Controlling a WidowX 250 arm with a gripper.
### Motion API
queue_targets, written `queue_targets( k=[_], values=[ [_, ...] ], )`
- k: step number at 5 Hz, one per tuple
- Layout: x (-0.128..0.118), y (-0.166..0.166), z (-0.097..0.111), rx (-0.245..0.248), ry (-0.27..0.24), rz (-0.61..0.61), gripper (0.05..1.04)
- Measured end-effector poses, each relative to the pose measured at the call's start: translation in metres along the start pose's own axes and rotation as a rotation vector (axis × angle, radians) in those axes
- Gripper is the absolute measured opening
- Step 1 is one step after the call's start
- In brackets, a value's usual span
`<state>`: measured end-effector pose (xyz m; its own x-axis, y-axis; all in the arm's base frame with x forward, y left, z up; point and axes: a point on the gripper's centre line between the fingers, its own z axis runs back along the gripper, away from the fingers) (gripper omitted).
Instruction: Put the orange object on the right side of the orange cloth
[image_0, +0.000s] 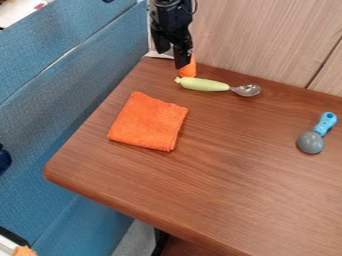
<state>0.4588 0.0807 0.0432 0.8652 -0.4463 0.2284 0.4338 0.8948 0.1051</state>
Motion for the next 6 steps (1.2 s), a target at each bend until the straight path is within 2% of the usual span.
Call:
queue_targets(
  k=[2, 3, 4, 5, 6],
  values=[
    [0.021, 0.003, -0.022, 0.005, -0.069, 0.017, 1.001],
    [0.03, -0.003, -0.037, -0.057, -0.118, 0.025, 1.001],
    [0.031, -0.001, -0.042, -0.072, -0.151, 0.02, 0.96],
    [0.029, 0.003, -0.051, -0.054, -0.157, 0.027, 0.679],
    [0.026, 0.006, -0.054, -0.016, -0.132, 0.027, 0.535]
  ],
)
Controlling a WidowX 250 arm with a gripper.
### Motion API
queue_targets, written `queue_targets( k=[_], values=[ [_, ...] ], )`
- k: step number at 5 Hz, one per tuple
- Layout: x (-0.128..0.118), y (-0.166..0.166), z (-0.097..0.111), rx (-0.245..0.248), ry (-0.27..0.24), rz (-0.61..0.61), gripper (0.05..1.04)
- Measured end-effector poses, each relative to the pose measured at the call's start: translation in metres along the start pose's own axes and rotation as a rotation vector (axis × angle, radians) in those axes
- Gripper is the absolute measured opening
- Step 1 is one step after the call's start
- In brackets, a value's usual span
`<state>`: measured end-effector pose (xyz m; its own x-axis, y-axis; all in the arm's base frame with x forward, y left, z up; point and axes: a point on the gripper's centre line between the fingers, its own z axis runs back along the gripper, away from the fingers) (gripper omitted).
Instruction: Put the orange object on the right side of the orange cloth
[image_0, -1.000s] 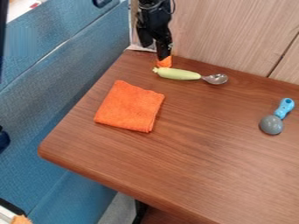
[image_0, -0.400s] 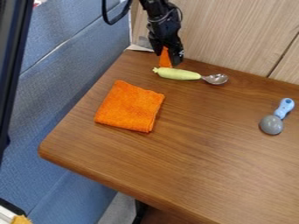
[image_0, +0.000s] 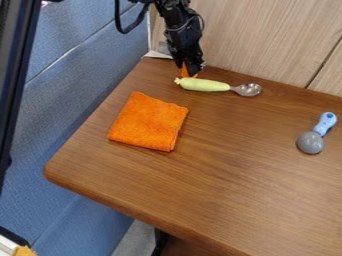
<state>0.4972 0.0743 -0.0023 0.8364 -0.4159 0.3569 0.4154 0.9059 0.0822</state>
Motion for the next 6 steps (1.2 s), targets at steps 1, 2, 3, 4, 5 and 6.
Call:
queue_targets(
  k=[1, 2, 3, 4, 5, 6],
  values=[
    [0.0, -0.001, 0.0, 0.0, 0.0, 0.002, 0.535],
    [0.0, -0.003, 0.0, -0.016, -0.002, 0.004, 0.535],
    [-0.004, -0.006, 0.006, -0.021, 0.021, 0.003, 0.535],
    [0.004, -0.007, 0.038, 0.008, 0.028, 0.013, 0.535],
    [0.002, -0.019, 0.076, 0.063, 0.073, 0.015, 0.535],
    [-0.008, -0.041, 0.1, 0.062, 0.128, 0.011, 0.535]
  ],
)
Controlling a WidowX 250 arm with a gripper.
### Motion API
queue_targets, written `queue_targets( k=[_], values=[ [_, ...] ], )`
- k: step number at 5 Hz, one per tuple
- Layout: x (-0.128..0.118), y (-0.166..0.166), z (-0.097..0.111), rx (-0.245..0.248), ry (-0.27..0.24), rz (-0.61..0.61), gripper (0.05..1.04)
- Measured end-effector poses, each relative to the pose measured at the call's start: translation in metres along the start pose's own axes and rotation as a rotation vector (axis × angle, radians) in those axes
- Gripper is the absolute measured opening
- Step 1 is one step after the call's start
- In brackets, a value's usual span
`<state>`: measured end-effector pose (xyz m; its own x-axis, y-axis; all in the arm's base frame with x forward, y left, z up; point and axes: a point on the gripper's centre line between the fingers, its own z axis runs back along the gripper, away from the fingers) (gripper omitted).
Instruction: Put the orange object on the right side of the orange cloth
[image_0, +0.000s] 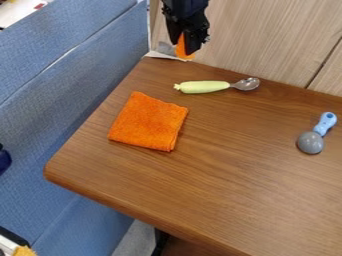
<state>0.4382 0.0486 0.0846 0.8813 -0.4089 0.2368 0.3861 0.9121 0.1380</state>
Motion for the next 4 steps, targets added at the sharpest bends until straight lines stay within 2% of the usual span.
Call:
queue_targets(
  k=[1, 2, 3, 4],
  values=[
    [-0.023, -0.025, 0.013, -0.04, 0.074, 0.008, 0.535],
    [-0.041, -0.055, 0.006, -0.064, 0.183, -0.024, 0.535],
    [-0.056, -0.075, -0.001, -0.084, 0.261, -0.052, 0.535],
    [-0.065, -0.093, -0.007, -0.056, 0.318, -0.102, 0.535]
  ],
)
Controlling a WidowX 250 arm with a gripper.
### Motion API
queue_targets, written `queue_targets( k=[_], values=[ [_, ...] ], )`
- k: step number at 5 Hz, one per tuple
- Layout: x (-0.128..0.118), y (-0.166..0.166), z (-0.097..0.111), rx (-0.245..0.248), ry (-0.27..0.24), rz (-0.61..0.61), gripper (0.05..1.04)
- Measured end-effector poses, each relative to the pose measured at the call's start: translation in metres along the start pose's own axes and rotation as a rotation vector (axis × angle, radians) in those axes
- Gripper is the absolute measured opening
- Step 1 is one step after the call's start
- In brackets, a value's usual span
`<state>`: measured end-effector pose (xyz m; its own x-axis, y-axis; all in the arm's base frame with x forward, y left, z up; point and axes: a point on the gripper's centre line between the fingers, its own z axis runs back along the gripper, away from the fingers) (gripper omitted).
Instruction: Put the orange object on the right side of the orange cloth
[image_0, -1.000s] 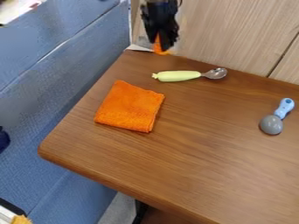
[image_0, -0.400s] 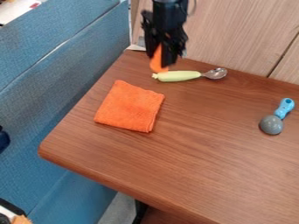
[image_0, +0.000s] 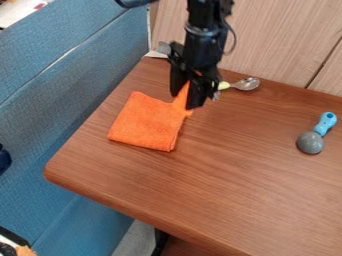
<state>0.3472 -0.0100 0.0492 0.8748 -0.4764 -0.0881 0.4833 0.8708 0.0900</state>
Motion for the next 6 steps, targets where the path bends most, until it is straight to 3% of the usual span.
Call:
queue_targets(
  k=[3, 5, 6],
  values=[
    [-0.024, -0.012, -0.053, 0.037, 0.182, -0.042, 0.535],
    [-0.013, -0.009, -0.06, 0.036, 0.185, -0.052, 0.587],
    [-0.012, -0.012, -0.072, 0.018, 0.222, -0.062, 0.704]
  ],
)
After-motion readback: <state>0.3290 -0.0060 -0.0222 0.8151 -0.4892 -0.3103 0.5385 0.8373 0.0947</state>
